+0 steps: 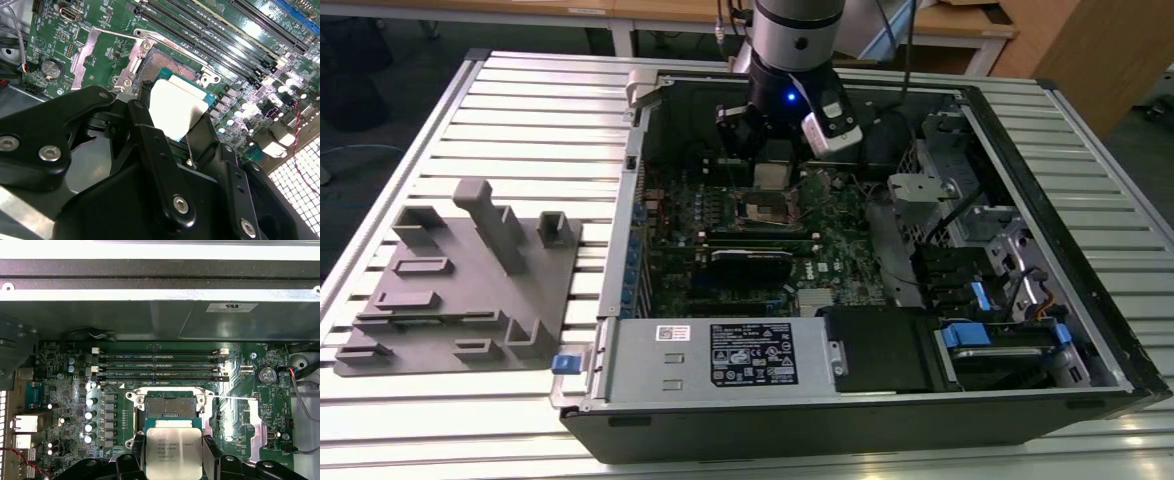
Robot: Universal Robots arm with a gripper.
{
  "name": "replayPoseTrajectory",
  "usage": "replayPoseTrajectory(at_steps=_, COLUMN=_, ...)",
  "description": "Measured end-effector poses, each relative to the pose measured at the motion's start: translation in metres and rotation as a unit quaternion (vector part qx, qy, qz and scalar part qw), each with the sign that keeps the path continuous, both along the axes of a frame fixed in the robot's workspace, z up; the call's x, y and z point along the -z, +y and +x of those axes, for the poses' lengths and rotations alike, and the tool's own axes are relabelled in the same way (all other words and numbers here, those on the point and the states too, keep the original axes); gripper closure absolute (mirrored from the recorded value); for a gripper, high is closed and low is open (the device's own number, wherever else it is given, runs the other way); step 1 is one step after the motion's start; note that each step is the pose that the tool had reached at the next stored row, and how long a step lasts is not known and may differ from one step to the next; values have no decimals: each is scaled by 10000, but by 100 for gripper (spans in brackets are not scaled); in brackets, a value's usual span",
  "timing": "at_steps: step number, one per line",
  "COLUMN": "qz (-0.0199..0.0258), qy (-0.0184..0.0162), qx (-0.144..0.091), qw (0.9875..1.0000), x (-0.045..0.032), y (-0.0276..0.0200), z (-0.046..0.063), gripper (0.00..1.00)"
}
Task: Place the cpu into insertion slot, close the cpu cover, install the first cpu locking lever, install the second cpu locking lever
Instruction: 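Place the cpu into insertion slot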
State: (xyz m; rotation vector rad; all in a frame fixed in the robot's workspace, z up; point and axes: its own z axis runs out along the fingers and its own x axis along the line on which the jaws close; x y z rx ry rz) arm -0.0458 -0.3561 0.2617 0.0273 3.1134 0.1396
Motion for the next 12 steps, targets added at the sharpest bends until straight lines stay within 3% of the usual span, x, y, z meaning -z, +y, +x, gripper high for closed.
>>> replayPoseTrajectory(at_steps=3, qz=0, qy=0, qx=32, qw=10000, x=1, y=0, z=0, gripper=46)
replayPoseTrajectory(at_steps=9, qz=-1, qy=0, qx=427, qw=9991, x=6, y=0, z=0, gripper=46)
replayPoseTrajectory(at_steps=12, qz=1, qy=0, qx=469, qw=9989, x=6, y=0, z=0, gripper=46)
